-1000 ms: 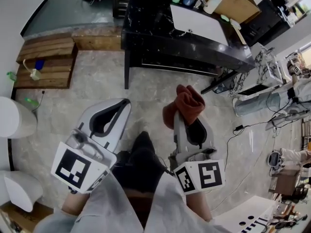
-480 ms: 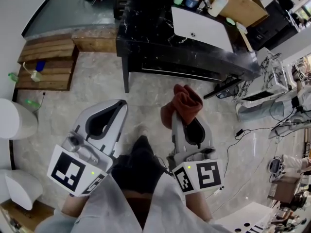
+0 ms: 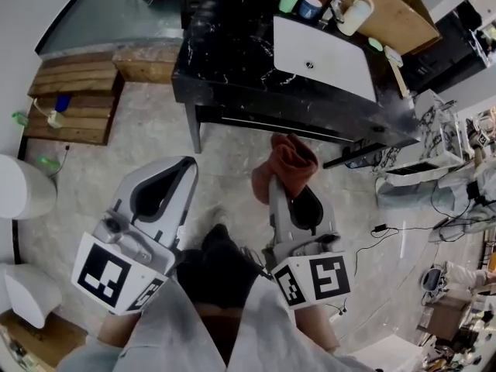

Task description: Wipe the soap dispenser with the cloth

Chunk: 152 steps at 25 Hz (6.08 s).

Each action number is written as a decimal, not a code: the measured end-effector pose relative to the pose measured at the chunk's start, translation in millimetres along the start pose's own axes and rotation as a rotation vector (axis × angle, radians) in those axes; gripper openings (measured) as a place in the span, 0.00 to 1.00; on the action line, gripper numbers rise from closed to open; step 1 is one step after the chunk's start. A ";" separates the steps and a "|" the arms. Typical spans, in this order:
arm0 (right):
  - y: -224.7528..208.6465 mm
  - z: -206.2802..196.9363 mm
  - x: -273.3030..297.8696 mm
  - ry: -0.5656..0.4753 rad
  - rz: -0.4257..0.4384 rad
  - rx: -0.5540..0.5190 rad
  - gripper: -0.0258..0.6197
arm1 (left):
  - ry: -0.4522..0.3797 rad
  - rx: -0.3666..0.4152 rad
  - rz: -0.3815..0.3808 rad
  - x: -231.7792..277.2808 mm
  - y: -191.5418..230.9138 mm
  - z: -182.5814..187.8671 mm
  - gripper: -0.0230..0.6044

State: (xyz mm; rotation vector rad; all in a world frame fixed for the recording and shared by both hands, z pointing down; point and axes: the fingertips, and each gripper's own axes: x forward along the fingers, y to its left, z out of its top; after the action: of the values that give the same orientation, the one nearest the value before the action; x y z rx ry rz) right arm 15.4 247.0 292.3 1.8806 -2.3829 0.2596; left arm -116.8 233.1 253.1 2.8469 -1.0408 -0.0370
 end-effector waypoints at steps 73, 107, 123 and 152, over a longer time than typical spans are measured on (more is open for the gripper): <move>-157.0 83.4 317.8 -0.007 -0.080 -0.007 0.16 | -0.004 0.014 -0.055 291.3 234.0 36.6 0.04; -206.1 113.1 422.6 0.007 -0.091 -0.140 0.16 | -0.008 -0.023 0.000 328.1 284.3 34.8 0.04; -256.1 112.3 510.6 0.033 -0.045 -0.220 0.16 | 0.018 -0.006 0.063 360.6 283.4 27.4 0.04; -276.2 79.0 639.5 0.163 0.041 -0.367 0.16 | 0.056 -0.041 0.157 378.7 299.0 12.7 0.04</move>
State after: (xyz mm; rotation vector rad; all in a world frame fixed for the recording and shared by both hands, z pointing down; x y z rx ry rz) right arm 135.8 -441.2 349.9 1.5842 -2.1836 -0.0224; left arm -19.8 -239.0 279.6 2.7040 -1.2325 0.0331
